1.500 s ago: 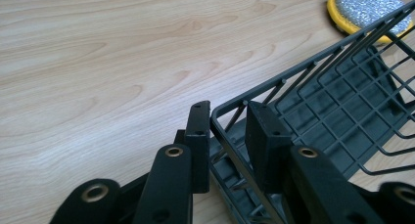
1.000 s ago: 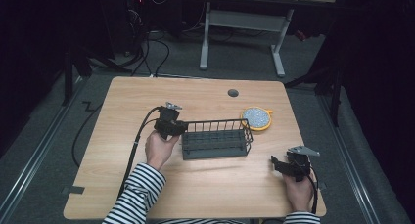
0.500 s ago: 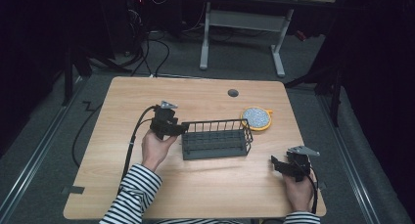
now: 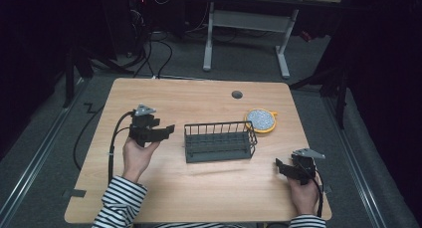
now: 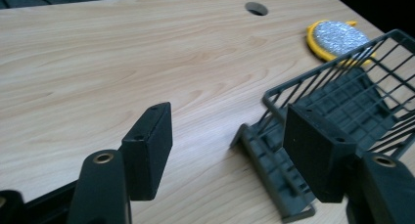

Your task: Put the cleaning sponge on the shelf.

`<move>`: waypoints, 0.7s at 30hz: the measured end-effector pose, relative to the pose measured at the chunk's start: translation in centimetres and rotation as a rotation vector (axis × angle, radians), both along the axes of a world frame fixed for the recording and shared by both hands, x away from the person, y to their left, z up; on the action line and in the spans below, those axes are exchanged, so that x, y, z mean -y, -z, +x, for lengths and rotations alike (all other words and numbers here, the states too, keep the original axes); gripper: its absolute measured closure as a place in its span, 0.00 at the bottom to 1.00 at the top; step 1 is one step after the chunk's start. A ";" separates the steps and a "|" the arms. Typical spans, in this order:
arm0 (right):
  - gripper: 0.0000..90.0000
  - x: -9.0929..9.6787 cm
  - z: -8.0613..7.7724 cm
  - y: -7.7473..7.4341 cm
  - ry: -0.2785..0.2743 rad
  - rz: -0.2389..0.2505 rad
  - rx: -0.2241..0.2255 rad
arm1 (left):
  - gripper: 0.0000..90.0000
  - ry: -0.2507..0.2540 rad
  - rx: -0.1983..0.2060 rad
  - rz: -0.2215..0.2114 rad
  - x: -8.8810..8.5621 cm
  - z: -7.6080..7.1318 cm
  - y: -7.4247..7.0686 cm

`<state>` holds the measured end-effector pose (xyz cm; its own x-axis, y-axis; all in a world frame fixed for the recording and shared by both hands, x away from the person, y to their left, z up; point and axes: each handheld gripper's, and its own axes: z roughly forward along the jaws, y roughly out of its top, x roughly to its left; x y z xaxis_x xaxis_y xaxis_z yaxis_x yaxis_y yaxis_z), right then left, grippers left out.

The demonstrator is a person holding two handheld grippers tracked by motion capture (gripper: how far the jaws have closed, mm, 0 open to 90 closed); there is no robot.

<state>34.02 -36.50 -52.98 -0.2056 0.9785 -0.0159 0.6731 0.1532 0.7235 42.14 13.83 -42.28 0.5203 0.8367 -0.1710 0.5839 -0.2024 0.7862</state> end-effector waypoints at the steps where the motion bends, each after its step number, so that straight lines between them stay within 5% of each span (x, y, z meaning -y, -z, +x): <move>1: 0.35 0.0 0.0 0.0 0.000 0.000 0.000 | 0.40 -0.008 -0.002 -0.002 -0.4 -0.1 0.1; 13: 0.35 0.0 0.0 0.0 0.001 -0.001 0.000 | 0.40 -0.058 -0.019 -0.025 -3.3 -1.5 2.0; 21: 0.35 0.0 0.0 0.0 0.003 -0.001 0.000 | 0.40 -0.078 -0.063 0.023 -4.0 -2.3 5.3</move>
<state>34.05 -36.48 -52.98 -0.2025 0.9791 -0.0172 0.6738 0.1521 0.7231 39.84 17.87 -47.54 0.4426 0.8781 -0.1818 0.6466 -0.1721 0.7431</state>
